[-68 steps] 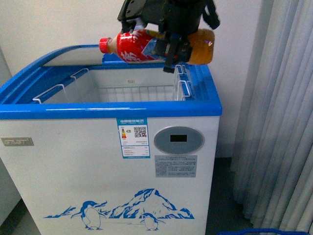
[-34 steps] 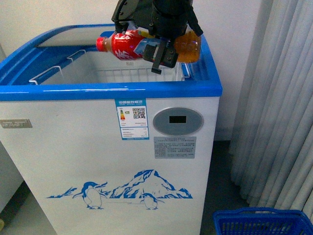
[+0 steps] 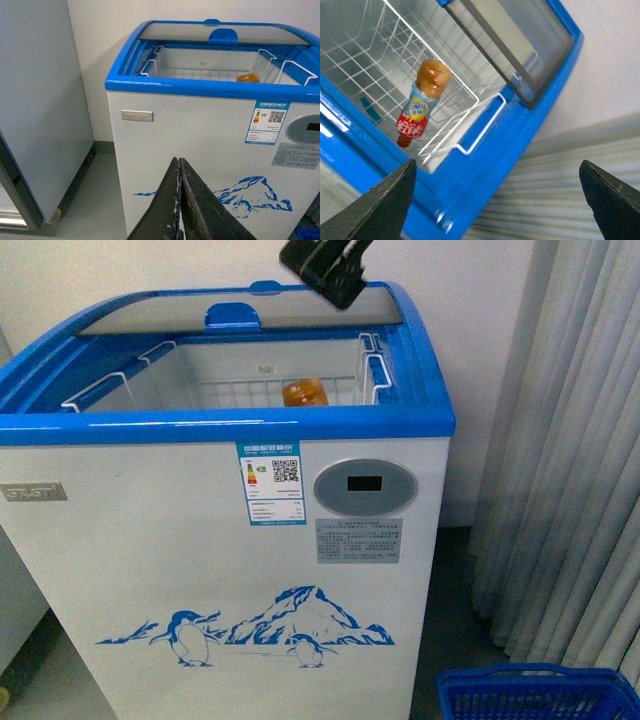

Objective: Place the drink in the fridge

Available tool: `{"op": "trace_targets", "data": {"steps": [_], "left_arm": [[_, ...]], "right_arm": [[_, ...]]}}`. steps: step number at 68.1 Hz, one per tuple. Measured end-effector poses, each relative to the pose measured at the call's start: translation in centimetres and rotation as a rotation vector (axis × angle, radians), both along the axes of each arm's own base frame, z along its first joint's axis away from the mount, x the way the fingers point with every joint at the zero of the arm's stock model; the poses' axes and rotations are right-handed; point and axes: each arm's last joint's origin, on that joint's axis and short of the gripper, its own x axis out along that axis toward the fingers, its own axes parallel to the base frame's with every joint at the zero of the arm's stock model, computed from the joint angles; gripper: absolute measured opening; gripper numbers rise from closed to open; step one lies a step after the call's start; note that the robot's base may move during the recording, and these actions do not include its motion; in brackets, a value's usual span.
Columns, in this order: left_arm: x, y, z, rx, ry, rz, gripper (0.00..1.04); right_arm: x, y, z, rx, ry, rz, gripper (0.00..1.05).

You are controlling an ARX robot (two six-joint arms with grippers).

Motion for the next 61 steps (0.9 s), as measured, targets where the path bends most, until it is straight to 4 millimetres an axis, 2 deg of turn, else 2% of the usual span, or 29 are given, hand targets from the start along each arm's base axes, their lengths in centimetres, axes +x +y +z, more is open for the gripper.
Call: {"op": "trace_targets", "data": {"steps": [1,8,9,10,14,25,26,28,36,40,50,51,61], "left_arm": [[0.0,0.0,0.0,0.000,0.000,0.000,0.03],[0.0,0.0,0.0,0.000,0.000,0.000,0.03],[0.0,0.0,0.0,0.000,0.000,0.000,0.03],[0.0,0.0,0.0,0.000,0.000,0.000,0.03],[0.0,0.0,0.0,0.000,0.000,0.000,0.03],[0.0,0.0,0.0,0.000,0.000,0.000,0.03],[0.0,0.0,0.0,0.000,0.000,0.000,0.03],[0.0,0.0,0.0,0.000,0.000,0.000,0.03],[0.0,0.0,0.0,0.000,0.001,0.000,0.03],[0.0,0.0,0.0,0.000,0.000,0.000,0.03],[0.0,0.0,0.0,0.000,0.000,0.000,0.03],[0.0,0.0,0.0,0.000,0.000,0.000,0.03],[0.0,0.0,0.0,0.000,0.000,0.000,0.03]], "right_arm": [[-0.3,-0.2,0.6,0.006,-0.013,-0.001,0.97],[-6.6,-4.1,2.3,0.189,0.091,-0.118,0.97],[-8.1,-5.1,2.6,0.222,0.114,-0.151,0.97],[-8.4,-5.3,2.6,0.231,0.120,-0.159,0.97],[-12.5,-7.5,3.0,0.345,0.177,-0.248,0.97],[-24.7,-12.1,2.9,0.588,0.286,-0.436,0.97],[-25.7,-12.4,2.9,0.598,0.274,-0.441,0.97],[-27.7,-13.1,2.5,0.638,0.117,-0.418,0.91],[-31.0,-14.8,0.2,0.767,-0.296,-0.261,0.72],[-31.8,-15.4,-1.3,0.786,-0.413,-0.220,0.61],[-30.5,-15.6,-6.9,0.735,-0.368,-0.234,0.37],[-30.4,-15.6,-8.0,0.726,-0.350,-0.229,0.31],[-30.3,-16.7,-10.8,0.718,-0.345,-0.225,0.05]]}}
